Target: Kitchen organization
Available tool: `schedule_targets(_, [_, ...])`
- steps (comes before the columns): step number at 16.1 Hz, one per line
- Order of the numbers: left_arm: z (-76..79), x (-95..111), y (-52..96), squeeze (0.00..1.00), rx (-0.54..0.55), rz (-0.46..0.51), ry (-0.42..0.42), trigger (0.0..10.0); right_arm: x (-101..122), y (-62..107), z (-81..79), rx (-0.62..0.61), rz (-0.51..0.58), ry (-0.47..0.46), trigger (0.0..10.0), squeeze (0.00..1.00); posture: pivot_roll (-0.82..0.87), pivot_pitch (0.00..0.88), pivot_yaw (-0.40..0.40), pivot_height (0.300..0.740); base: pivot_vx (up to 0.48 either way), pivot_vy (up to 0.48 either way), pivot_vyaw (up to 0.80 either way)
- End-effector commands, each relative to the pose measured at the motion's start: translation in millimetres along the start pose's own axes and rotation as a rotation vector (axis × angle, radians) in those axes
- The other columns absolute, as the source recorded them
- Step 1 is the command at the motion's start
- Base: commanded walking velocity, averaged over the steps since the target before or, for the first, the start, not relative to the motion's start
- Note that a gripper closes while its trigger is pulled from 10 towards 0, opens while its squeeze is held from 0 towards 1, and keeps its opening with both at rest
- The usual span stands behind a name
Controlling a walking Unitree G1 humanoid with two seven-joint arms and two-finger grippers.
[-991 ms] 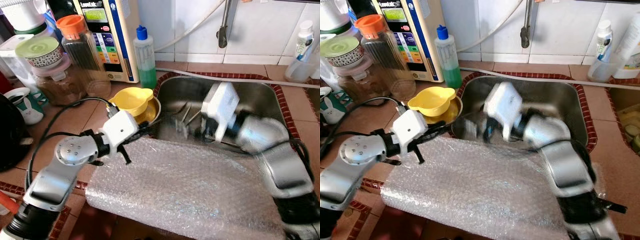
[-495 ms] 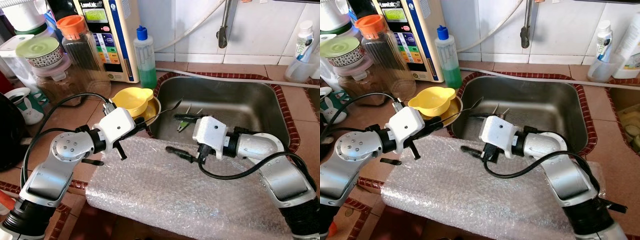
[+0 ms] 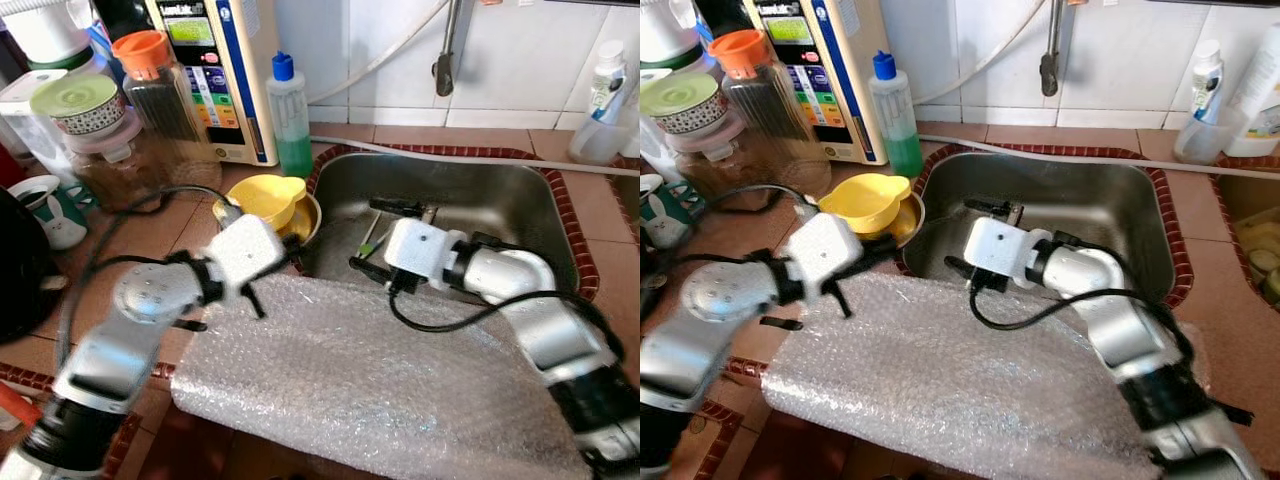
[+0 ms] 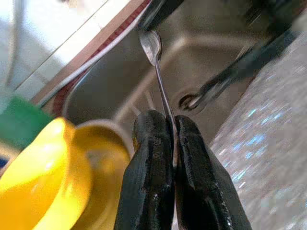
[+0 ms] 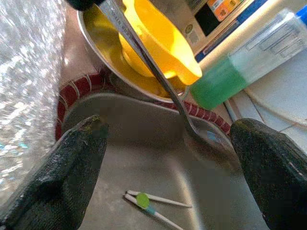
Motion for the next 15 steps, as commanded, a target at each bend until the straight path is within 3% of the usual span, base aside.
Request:
schedule_targets(1, [0.8, 8, -0.1, 0.0, -0.017, 0.016, -0.021, 0.0, 2, -6.5, -0.3, -0.004, 0.004, 0.042, 10.0, 0.0, -0.18, 0.109, 0.146, 0.74, 0.0, 0.0, 0.0])
schedule_targets(4, [5.8, 9, -2.9, 0.0, -0.046, 0.031, -0.012, 0.0, 2, -18.3, 8.2, -0.093, -0.004, 0.077, 10.0, 0.0, -0.18, 0.109, 0.146, 0.74, 0.0, 0.0, 0.0])
schedule_targets(8, [12.4, 12, -8.2, 0.0, -0.064, 0.043, -0.007, 0.0, 8, -30.8, 0.6, -0.094, 0.038, 0.062, 10.0, 0.0, -0.18, 0.11, 0.143, 0.74, 0.0, 0.0, 0.0])
schedule_targets(9, [12.8, 12, -8.7, 0.0, -0.065, 0.043, -0.006, 0.0, 9, -31.7, -0.8, -0.093, 0.051, 0.053, 6.5, 0.0, -0.18, 0.11, 0.143, 0.74, 0.0, 0.0, 0.0])
schedule_targets(10, [13.2, 11, -9.3, 0.0, -0.067, 0.044, -0.005, 0.0, 12, -32.4, -3.5, -0.086, 0.068, 0.041, 0.0, 0.0, -0.18, 0.111, 0.142, 0.74, 0.0, 0.0, 0.0])
schedule_targets(15, [13.4, 10, -10.2, 0.0, -0.068, 0.041, -0.002, 0.0, 13, -28.5, -15.6, -0.031, 0.081, 0.021, 0.0, 0.0, -0.19, 0.113, 0.141, 0.74, 0.0, 0.0, 0.0])
Point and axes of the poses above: a point about 5 cm out from each wrist's last joint towards the gripper, its own y axis pointing back from the gripper into the wrist, its own x axis along the axis of the wrist's last joint, z = x × y, the point moved 1 cm from there along -y, pointing out of the wrist towards the gripper, and after that the axes turned 13 degrees about y, right-handed, at the moved point
